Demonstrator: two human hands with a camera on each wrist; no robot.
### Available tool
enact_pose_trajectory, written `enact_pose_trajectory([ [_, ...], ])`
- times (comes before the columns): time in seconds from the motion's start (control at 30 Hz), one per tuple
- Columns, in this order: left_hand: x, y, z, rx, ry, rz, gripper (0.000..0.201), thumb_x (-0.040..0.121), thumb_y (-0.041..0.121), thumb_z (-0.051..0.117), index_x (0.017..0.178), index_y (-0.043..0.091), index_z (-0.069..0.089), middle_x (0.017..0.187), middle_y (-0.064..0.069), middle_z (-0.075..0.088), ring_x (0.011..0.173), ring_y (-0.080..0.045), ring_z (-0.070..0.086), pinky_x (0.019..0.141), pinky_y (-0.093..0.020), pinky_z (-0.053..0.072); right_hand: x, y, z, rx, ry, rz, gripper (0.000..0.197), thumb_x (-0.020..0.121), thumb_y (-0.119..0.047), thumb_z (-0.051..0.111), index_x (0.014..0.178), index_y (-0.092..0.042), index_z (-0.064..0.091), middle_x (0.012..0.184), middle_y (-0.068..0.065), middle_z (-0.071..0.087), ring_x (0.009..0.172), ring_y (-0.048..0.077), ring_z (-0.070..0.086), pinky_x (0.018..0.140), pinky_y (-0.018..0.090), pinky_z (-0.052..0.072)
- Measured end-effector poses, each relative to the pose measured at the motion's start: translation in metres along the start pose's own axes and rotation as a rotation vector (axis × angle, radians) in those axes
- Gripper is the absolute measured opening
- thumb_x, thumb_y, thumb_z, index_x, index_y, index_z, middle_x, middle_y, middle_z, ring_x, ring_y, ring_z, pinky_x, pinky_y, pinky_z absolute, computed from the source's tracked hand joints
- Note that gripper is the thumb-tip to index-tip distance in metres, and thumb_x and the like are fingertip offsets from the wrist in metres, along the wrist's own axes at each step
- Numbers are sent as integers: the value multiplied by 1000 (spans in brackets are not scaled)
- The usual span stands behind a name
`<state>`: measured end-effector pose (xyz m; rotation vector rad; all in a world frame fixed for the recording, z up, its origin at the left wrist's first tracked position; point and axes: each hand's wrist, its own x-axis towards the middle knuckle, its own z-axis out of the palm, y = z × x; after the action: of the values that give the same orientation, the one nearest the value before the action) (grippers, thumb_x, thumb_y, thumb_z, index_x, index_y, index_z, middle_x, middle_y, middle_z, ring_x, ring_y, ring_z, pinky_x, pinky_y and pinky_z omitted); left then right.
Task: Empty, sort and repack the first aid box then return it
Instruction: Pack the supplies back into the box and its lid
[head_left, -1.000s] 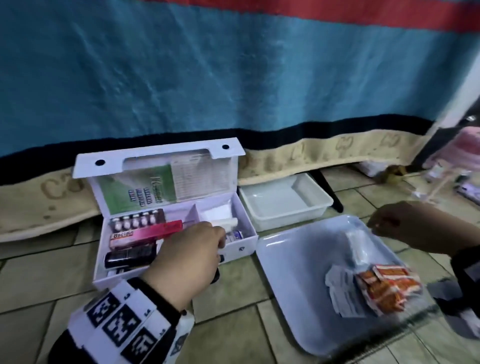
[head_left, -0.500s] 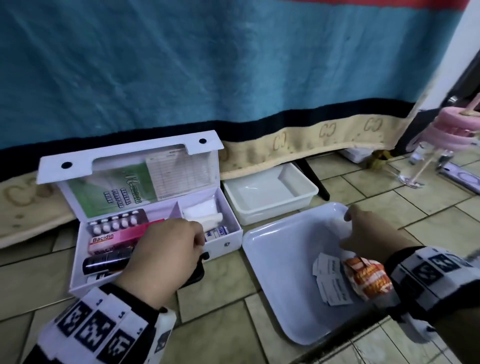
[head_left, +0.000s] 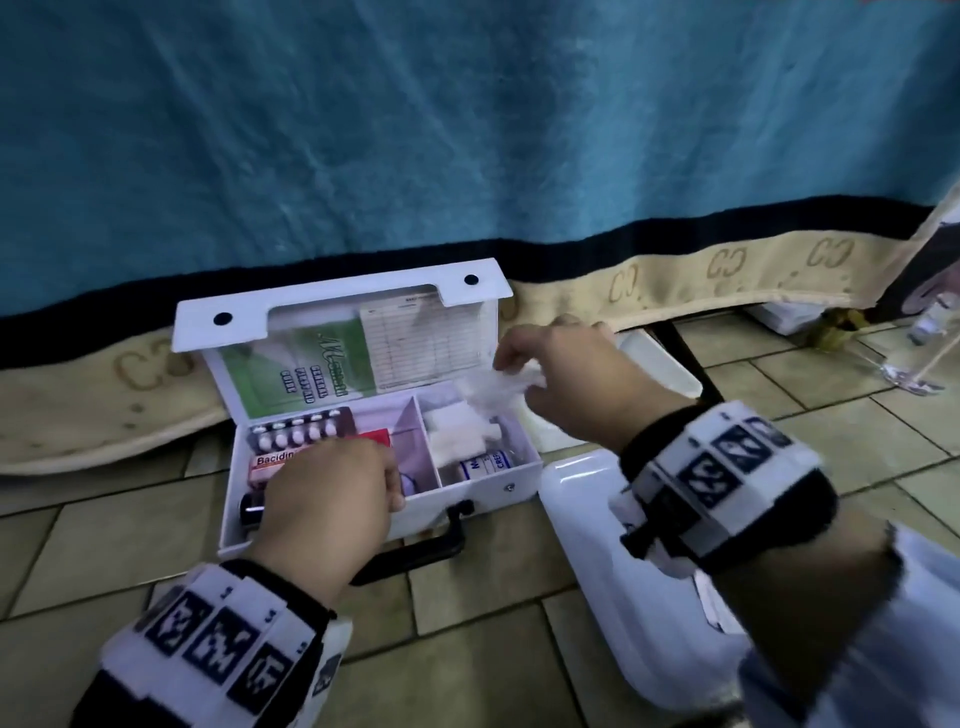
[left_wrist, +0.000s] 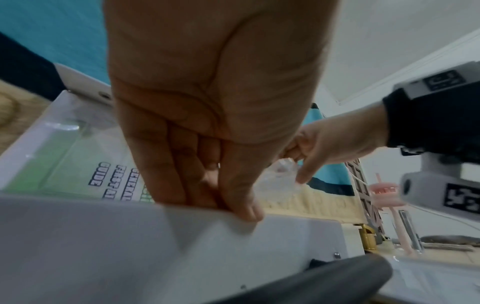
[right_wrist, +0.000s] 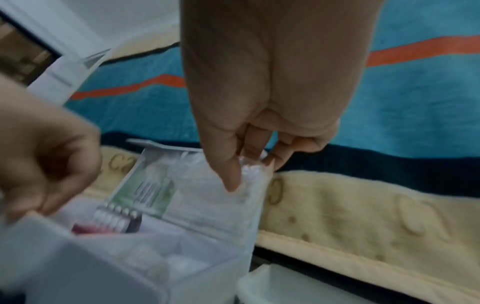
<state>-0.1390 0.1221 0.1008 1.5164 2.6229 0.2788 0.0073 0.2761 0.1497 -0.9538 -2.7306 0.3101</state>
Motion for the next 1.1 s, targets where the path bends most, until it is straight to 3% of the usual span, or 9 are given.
enact_pose_trajectory([
  [0.1,1,0,-2,-3,-14,3,27,80,22,66,57,29,54,55,15,52,74,-9,57,62,-22,38,18,-15,26,-132,-40,-33,50,77,6,49,114,-26,55,110,-3,65,109,21,47,91,33,32],
  [0.2,2,1,-4,-11,-24,12,19,81,23,65,63,27,60,61,10,55,80,-13,60,63,-23,40,21,-23,45,-175,-92,-49,47,78,10,47,116,-15,55,112,7,63,109,25,49,86,31,40],
  [0.33,3,0,-4,4,-36,9,11,79,22,66,69,27,65,61,9,53,82,-15,62,63,-24,41,16,-27,60,-120,-105,-2,47,77,16,45,116,-6,59,123,11,43,107,30,50,90,37,49],
  [0.43,5,-2,-2,28,-28,9,19,79,22,67,62,27,59,56,11,49,77,-14,60,61,-24,37,17,-26,66,-160,-158,-19,45,82,11,45,121,-7,57,122,12,45,109,29,51,91,33,47],
  [0.57,4,-1,-1,59,-10,17,14,81,22,65,69,27,63,54,11,45,70,-13,52,60,-22,36,20,-24,74,-195,-254,-3,35,85,0,44,117,-8,57,121,10,49,118,28,45,96,32,43],
  [0.8,7,-2,1,67,-17,23,20,82,25,65,65,29,57,64,10,52,84,-16,61,62,-23,37,15,-32,72,-214,-351,72,36,88,-2,43,123,-4,52,125,14,48,120,30,45,94,35,43],
  [0.9,10,-4,0,47,-34,26,26,81,27,66,58,30,53,81,6,66,85,-17,61,65,-25,42,-5,-33,59,-99,-182,60,43,85,-1,44,127,-7,48,123,12,53,118,27,47,88,27,39],
  [0.97,10,-5,1,65,-41,47,22,82,28,65,62,31,55,86,5,68,86,-19,62,66,-25,44,-23,-28,45,32,-5,106,49,83,-2,46,131,-9,48,127,10,52,120,25,44,98,25,37],
  [1.1,9,-4,1,106,-39,92,10,84,28,60,74,28,64,85,6,66,84,-18,61,64,-24,42,-70,12,18,123,137,352,37,87,-10,48,122,-15,60,125,4,59,112,20,55,93,22,37],
])
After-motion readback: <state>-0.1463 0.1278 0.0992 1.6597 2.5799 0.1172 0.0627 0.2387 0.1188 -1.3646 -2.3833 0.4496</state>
